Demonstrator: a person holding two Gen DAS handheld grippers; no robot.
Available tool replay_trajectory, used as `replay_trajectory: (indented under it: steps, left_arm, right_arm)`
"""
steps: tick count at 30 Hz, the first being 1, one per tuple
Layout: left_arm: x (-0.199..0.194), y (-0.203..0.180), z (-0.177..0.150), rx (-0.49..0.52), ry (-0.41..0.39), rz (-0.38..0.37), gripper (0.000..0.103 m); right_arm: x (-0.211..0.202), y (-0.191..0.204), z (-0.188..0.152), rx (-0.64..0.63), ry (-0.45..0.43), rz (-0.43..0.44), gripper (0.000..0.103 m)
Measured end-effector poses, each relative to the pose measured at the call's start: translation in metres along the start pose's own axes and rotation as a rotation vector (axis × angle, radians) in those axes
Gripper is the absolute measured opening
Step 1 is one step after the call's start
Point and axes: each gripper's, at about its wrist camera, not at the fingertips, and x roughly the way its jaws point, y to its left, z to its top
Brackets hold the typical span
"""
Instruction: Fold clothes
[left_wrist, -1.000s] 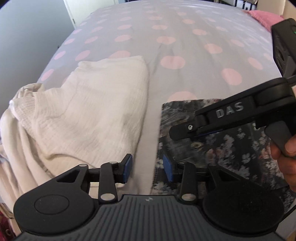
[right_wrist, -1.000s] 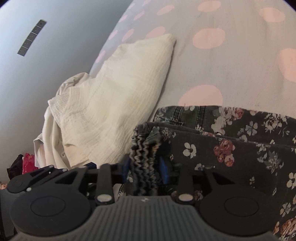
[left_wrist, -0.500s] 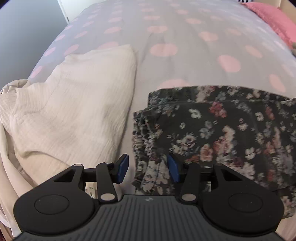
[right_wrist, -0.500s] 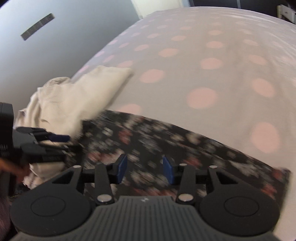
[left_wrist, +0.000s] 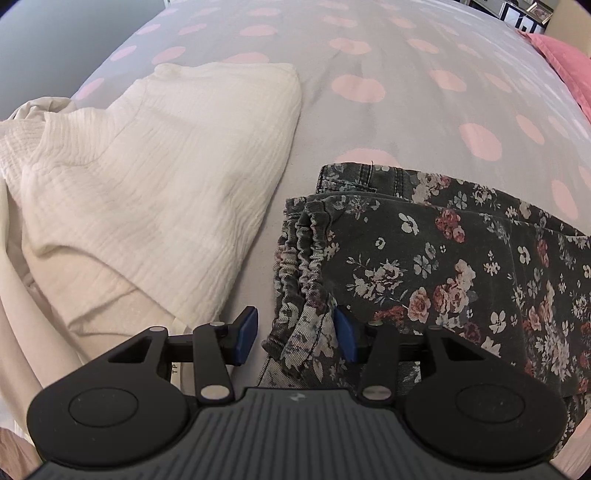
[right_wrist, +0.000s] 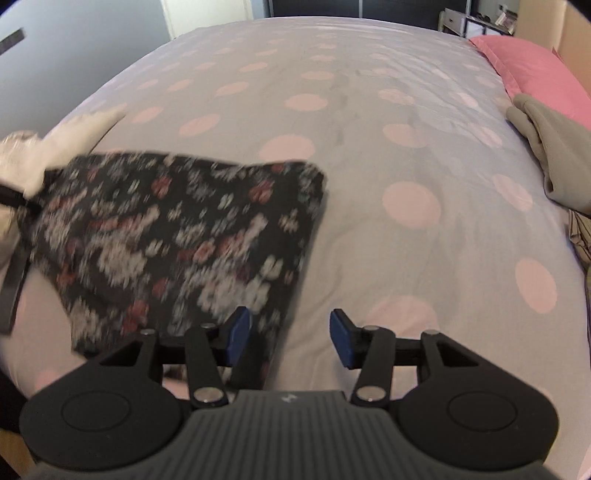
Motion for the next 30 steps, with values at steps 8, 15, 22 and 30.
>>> replay_trajectory:
  steps: [8,15,22,30]
  left_arm:
    - [0.0,-0.006,-0.002,0.009,-0.011,0.027,0.037]
    - [0.0,-0.005,-0.004,-0.002,-0.018,0.026,0.037]
    - [0.0,-0.007,-0.003,0.006,-0.018,0.032,0.037]
    - [-0.001,-0.005,-0.006,0.006,-0.022,0.027,0.037]
  right_arm:
    - [0.023,0.061,-0.032,-0.219,-0.021,-0.096,0.054]
    - [0.045,0.079,-0.041,-0.403,-0.056,-0.289,0.056]
    - [0.042,0.096,-0.053,-0.59,-0.086,-0.351,0.056]
    - [0.054,0.091,-0.053,-0.673,-0.092,-0.472,0.054]
